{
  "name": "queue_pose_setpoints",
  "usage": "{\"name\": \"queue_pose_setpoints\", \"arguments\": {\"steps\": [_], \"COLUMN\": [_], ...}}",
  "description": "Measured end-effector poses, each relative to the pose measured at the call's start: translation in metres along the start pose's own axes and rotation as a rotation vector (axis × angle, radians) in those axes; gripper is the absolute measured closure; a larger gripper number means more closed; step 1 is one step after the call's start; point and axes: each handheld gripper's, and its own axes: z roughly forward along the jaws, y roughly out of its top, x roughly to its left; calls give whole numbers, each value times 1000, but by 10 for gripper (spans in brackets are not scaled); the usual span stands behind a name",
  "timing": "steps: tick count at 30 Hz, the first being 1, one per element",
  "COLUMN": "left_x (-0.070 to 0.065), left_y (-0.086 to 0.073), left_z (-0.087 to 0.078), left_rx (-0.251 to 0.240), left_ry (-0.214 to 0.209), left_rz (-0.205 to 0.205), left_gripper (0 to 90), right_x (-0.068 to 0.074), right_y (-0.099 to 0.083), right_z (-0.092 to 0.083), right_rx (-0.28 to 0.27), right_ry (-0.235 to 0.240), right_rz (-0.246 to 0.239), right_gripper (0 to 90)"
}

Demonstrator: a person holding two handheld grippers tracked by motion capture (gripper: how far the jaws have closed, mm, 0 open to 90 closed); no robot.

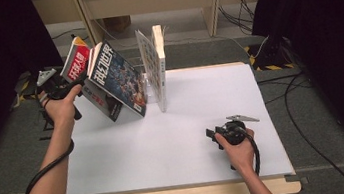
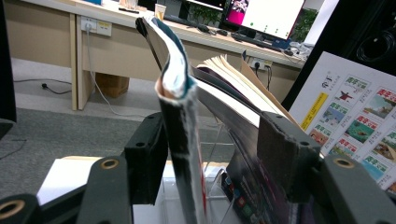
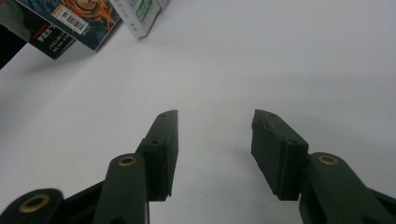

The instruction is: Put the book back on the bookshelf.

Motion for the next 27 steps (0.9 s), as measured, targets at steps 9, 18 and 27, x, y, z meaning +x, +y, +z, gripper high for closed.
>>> {"name": "queue_pose_setpoints", "arguments": {"steps": [9,18,27], "left_x": [-7,-19,-21], "left_y": [-2,-8,-16], "left_z": [-20,-38,-50], "left_rx": [-15,-30,-33], "left_ry": [11,15,12], "left_rz": [21,33,29], "left_gripper": [392,404,406], "right_x": [2,2,2], "right_y": [1,2,2], "right_z": [-2,-3,-5], "right_rx": [-5,-11,-15], "right_ry": [0,-1,-1], "right_rz": [0,-7,-5], "right_gripper": [522,523,522]}}
